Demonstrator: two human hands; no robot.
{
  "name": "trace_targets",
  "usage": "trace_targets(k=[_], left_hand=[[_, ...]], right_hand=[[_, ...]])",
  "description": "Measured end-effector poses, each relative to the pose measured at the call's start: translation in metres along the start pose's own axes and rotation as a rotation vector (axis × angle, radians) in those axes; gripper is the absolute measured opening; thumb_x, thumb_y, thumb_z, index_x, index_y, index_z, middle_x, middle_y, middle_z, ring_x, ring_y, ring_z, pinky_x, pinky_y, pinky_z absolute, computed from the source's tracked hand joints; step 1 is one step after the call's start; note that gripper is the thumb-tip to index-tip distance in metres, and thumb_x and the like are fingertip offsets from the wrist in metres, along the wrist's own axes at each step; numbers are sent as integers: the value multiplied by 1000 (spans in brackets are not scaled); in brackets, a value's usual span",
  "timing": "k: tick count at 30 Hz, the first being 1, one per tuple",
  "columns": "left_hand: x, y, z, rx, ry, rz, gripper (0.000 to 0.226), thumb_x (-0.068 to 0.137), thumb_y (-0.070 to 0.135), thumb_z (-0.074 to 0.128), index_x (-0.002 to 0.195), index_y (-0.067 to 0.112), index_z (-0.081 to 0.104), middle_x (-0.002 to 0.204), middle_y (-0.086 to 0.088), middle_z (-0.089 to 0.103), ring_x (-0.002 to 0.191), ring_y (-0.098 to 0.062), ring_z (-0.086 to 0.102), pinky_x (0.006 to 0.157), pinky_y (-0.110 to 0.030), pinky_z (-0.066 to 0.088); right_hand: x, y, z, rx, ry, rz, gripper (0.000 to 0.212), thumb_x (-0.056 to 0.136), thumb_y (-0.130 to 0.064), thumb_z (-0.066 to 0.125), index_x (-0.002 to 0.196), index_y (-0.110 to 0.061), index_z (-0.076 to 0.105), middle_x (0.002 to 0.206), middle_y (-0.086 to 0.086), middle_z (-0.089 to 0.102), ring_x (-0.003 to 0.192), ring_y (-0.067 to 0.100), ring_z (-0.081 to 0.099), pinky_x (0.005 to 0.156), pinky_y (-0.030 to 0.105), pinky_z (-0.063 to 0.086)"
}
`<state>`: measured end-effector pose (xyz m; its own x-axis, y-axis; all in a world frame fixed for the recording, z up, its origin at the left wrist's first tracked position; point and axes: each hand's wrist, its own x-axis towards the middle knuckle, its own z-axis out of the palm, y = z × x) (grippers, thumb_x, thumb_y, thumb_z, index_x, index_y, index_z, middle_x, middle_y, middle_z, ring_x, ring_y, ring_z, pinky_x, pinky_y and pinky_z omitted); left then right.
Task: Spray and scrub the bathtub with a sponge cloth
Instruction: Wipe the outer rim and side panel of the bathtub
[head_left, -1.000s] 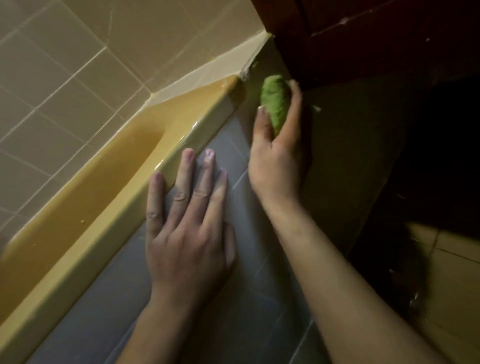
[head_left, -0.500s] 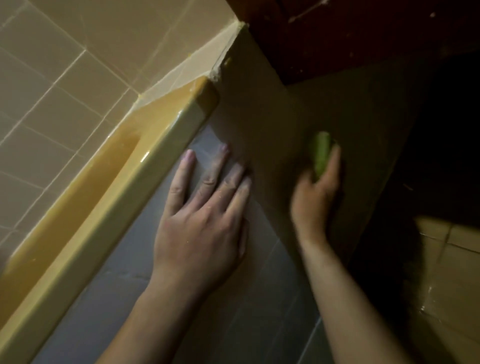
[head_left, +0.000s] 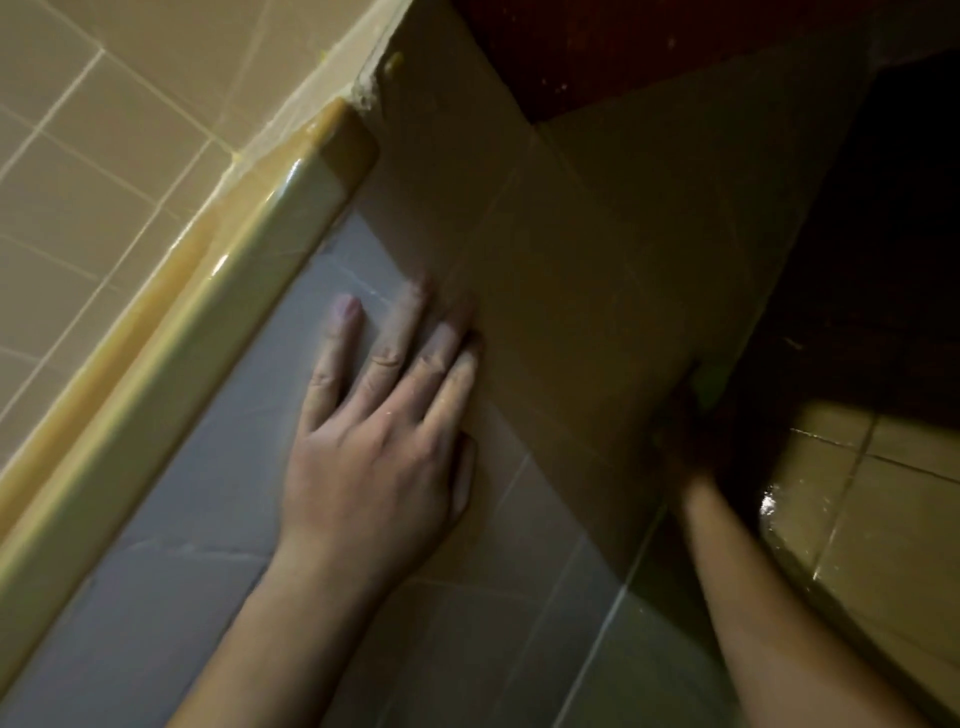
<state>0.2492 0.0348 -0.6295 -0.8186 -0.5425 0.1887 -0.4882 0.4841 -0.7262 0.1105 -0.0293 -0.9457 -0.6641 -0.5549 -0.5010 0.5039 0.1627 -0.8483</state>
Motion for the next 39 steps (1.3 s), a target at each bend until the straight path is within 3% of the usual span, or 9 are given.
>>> trace_targets(k=[3, 7, 9, 12, 15, 19, 25, 32, 39], left_hand=[[-6, 1, 0, 10, 7, -11, 62, 85, 31, 54, 142, 8, 63, 158, -10, 49, 155, -27, 29, 130, -52, 11], [-10, 1, -1, -8, -27, -28, 64, 85, 31, 60, 145, 10, 59, 162, -8, 44, 157, -26, 27, 129, -52, 13], [-15, -1, -6, 13, -65, -33, 71, 83, 31, 63, 151, 10, 54, 166, -7, 38, 159, -27, 23, 130, -51, 11], [-24, -6, -14, 42, -89, -32, 77, 85, 33, 61, 156, 11, 45, 169, -7, 30, 160, -28, 18, 131, -51, 7], [-35, -10, -19, 48, -64, -66, 75, 86, 33, 58, 156, 9, 45, 170, -9, 28, 160, -31, 15, 131, -53, 7], [-42, -10, -24, -50, 76, -182, 69, 88, 27, 62, 152, 6, 50, 167, -11, 35, 159, -33, 20, 131, -51, 5], [-54, -14, -30, -96, 216, -288, 64, 86, 18, 63, 147, 3, 55, 165, -14, 37, 158, -33, 25, 130, -52, 11], [-84, -39, -45, -95, 293, -319, 57, 86, 13, 61, 143, 1, 60, 161, -16, 42, 155, -33, 32, 128, -57, 21], [-98, -38, -41, -103, 375, -360, 53, 92, 13, 52, 144, 2, 59, 158, -16, 46, 152, -31, 37, 127, -56, 22]], right_hand=[[-39, -3, 8, 10, -28, -252, 64, 101, -44, 51, 159, -25, 31, 160, 8, 40, 146, 27, 41, 121, 47, 34], [-82, -11, 10, -157, 42, -630, 52, 104, -29, 54, 150, -9, 44, 149, 9, 49, 131, 11, 45, 110, 13, 33], [-74, -6, 4, -113, 125, -504, 52, 105, -30, 58, 151, -8, 46, 146, 16, 54, 129, 12, 47, 105, 12, 36], [-54, 12, 23, 620, -19, 132, 35, 97, -26, 69, 128, -9, 70, 114, 22, 73, 110, 29, 67, 80, 37, 59], [-46, 24, 35, 292, -12, -177, 53, 88, -70, 62, 137, -49, 58, 146, -2, 57, 133, 21, 57, 104, 41, 48], [-128, -104, 44, 269, 26, -334, 58, 103, -15, 52, 158, -14, 34, 157, 14, 40, 142, 25, 42, 118, 45, 38], [-176, -176, 59, 43, -19, -1131, 53, 105, -36, 51, 151, -12, 48, 154, 13, 49, 143, 33, 47, 112, 56, 41], [-177, -152, 52, 145, 45, -293, 58, 106, -16, 45, 161, -11, 27, 160, 21, 37, 143, 37, 43, 116, 37, 32], [-260, -234, 64, -4, -151, -1437, 55, 102, -40, 53, 150, -14, 50, 156, 6, 49, 142, 36, 46, 112, 56, 37]])
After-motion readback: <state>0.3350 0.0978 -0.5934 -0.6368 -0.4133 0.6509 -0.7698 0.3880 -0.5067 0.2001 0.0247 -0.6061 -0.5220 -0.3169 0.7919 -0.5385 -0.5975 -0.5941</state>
